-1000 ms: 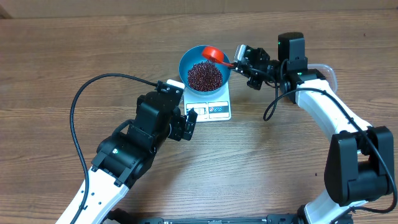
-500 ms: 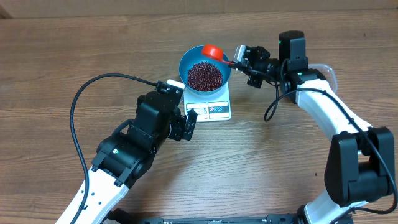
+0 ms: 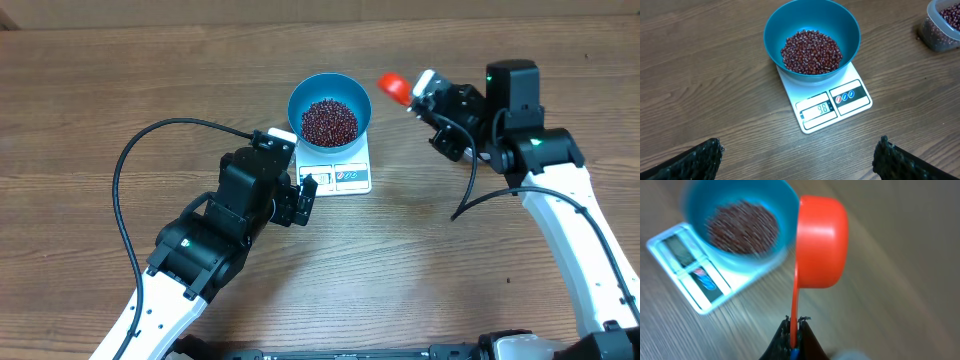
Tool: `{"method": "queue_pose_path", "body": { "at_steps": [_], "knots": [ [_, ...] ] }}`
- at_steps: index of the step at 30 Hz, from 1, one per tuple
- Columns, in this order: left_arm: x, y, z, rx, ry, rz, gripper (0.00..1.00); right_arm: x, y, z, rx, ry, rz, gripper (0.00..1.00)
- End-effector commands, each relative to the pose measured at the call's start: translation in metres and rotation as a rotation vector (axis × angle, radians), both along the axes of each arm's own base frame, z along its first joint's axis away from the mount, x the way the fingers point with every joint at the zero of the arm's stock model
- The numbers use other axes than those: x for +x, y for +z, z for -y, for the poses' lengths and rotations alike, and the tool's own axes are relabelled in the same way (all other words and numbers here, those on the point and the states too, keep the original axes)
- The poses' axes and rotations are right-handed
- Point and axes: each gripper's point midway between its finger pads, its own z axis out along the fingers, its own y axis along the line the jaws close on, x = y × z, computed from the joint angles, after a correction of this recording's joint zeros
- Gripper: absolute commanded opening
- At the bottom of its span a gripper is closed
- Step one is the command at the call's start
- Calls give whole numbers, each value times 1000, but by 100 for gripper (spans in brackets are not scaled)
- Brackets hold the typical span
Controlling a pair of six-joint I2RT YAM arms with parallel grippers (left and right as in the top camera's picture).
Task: Scoop item into bowl and weigh 150g on scale
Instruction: 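Move the empty scoop back right to the bean tub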
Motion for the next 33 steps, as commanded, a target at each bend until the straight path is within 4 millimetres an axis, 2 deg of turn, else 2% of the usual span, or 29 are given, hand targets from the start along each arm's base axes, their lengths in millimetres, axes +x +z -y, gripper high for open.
{"method": "queue_pose_path", "body": {
  "at_steps": [1,9,15,19,24,31,33],
  "knots": [
    [1,-2,0,9,6,0,99,6,-11,52,17,-362,-90,4],
    [1,-2,0,9,6,0,99,-5,-21,129,329,-894,-258,4],
    [1,-2,0,9,6,0,100,-14,-38,161,343,-993,-319,4],
    [1,-2,0,9,6,0,99,-15,-56,162,329,-1004,-380,4],
    [1,-2,0,9,6,0,99,-16,-78,155,329,-991,-464,4],
    [1,-2,0,9,6,0,99,-21,-82,154,318,-997,-491,4],
    [1,-2,0,9,6,0,99,-21,-83,154,318,-997,-494,8]
  ]
}}
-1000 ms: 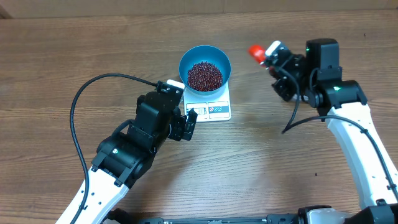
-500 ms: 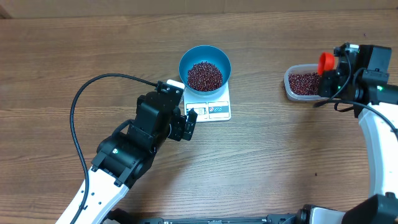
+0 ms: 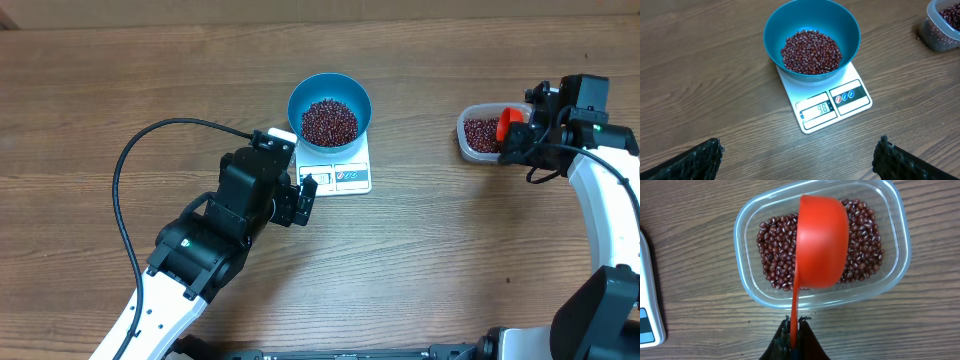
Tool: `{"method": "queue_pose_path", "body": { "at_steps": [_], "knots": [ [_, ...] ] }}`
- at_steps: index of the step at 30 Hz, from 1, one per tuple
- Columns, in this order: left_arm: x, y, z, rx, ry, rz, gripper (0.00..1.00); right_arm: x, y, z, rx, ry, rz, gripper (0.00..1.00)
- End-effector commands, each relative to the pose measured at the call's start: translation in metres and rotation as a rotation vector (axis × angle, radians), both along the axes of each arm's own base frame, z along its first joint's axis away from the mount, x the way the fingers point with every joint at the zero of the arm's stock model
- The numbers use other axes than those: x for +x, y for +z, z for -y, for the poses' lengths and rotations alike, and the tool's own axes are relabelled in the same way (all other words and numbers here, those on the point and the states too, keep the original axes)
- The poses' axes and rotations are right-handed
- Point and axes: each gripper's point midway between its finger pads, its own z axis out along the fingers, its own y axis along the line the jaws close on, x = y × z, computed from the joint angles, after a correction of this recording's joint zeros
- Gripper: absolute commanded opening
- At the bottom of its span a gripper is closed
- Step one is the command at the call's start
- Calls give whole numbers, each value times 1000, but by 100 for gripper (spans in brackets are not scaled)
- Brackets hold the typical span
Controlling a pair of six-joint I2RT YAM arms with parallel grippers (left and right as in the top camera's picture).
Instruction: Scoop item into bowl and weigh 150g on scale
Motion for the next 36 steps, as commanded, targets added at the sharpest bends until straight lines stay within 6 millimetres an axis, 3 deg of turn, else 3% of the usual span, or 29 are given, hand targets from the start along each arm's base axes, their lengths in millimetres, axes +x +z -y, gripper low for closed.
{"method": "queue_pose_path", "body": {
  "at_steps": [1,3,5,10,12,16,18,22,24,26,34,36],
  "knots": [
    [1,-2,0,9,6,0,100,-1,-1,-2,6,2,-1,11],
    [1,-2,0,9,6,0,100,0,-1,-2,6,2,0,15],
    [1,-2,0,9,6,-1,100,0,0,-2,6,2,3,4],
    [1,-2,0,9,6,0,100,0,0,-2,5,3,4,4],
    [1,-2,0,9,6,0,100,1,0,-2,5,3,4,9],
    [1,-2,0,9,6,-1,100,2,1,-1,3,2,11,4],
    [1,-2,0,9,6,-1,100,4,1,-1,2,2,19,9],
    [1,-2,0,9,6,-1,100,6,3,0,0,2,30,11],
    [1,-2,0,9,6,-1,99,7,3,0,-1,2,33,20],
    [1,-2,0,9,6,-1,100,7,3,0,-1,2,33,4],
    [1,-2,0,9,6,-1,99,9,4,0,-4,2,44,5],
    [1,-2,0,9,6,-1,99,9,4,0,-4,2,45,10]
  ]
}}
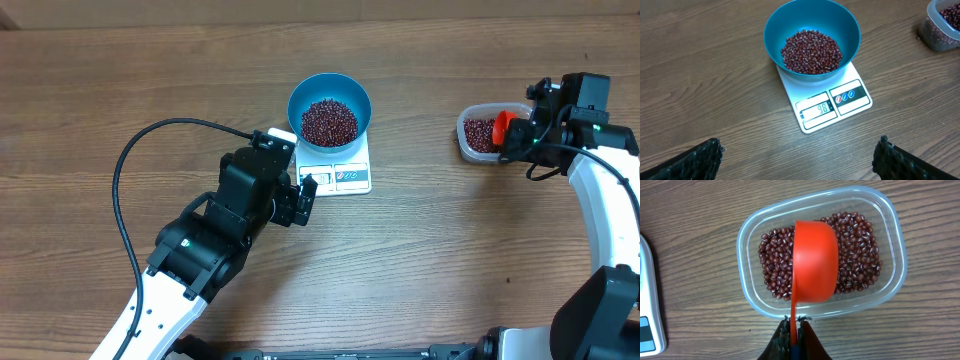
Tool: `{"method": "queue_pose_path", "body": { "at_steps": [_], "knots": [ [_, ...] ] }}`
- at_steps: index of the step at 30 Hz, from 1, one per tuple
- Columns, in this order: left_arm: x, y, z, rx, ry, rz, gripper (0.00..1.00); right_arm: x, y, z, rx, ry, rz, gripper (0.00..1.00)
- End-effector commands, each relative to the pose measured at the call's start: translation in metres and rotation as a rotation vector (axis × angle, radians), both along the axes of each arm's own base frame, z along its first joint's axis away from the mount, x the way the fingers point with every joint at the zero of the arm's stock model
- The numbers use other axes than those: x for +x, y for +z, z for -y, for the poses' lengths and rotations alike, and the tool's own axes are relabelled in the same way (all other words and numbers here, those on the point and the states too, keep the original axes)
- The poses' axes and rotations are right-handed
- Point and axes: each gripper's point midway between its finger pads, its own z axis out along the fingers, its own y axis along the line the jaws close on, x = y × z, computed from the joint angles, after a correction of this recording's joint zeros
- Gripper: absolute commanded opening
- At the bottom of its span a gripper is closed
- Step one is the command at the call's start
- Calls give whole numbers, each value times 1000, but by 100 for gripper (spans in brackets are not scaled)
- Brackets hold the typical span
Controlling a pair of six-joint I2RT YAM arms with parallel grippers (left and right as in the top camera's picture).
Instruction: Scoop item into bowl and weigh 150g on scale
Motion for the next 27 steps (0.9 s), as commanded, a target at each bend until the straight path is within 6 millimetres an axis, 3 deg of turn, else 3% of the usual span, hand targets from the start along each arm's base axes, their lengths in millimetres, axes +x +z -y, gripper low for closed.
{"method": "queue_pose_path", "body": {
  "at_steps": [1,6,8,27],
  "knots": [
    [1,-2,0,8,6,0,99,1,0,-1,3,4,6,15],
    [1,-2,0,8,6,0,100,1,0,-1,3,4,8,18],
    [1,-2,0,8,6,0,99,1,0,-1,3,4,8,4],
    [1,-2,0,8,6,0,99,4,2,-1,0,4,20,4]
  ]
}}
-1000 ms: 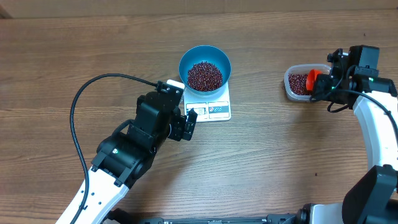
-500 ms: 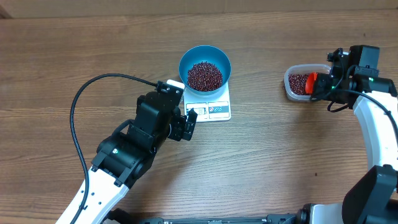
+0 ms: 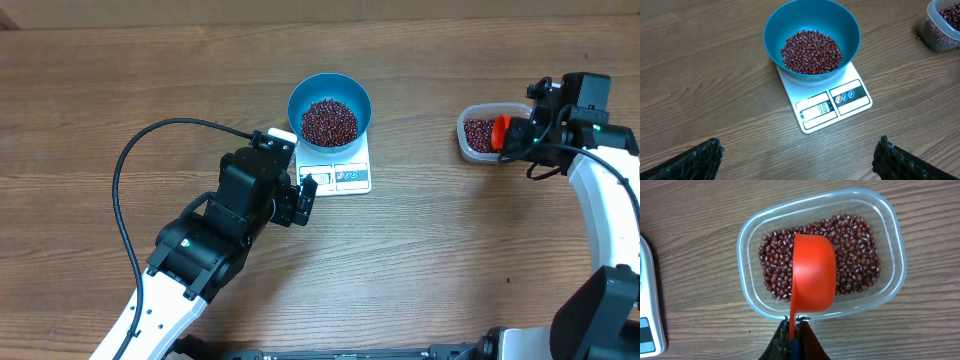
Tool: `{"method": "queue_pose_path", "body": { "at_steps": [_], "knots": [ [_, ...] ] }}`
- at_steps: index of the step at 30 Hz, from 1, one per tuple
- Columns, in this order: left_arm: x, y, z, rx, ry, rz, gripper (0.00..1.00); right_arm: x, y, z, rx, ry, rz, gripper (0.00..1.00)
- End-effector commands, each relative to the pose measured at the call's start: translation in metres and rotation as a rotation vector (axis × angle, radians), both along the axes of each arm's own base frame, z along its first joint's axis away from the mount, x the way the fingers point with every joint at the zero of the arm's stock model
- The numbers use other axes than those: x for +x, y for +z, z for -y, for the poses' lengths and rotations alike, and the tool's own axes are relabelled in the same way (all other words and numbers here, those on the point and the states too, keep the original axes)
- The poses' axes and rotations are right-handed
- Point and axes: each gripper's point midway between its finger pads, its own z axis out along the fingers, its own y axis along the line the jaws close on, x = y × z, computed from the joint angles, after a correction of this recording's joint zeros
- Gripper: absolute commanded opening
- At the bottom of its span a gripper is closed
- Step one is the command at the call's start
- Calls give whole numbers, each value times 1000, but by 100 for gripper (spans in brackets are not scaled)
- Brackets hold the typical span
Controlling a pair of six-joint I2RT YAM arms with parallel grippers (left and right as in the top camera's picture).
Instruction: Scoop item into bowl and weigh 150g on scale
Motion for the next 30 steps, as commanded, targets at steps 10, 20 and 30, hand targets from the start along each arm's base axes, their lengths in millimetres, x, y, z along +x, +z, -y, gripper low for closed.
{"method": "queue_pose_path", "body": {
  "at_steps": [10,20,30],
  "knots": [
    [1,-2,0,8,6,0,99,10,5,6,-31,-8,47,6],
    [1,-2,0,8,6,0,100,12,-4,8,-40,-7,26,5],
    [1,-2,0,8,6,0,99,13,-22,8,-30,-6,-16,4]
  ]
}}
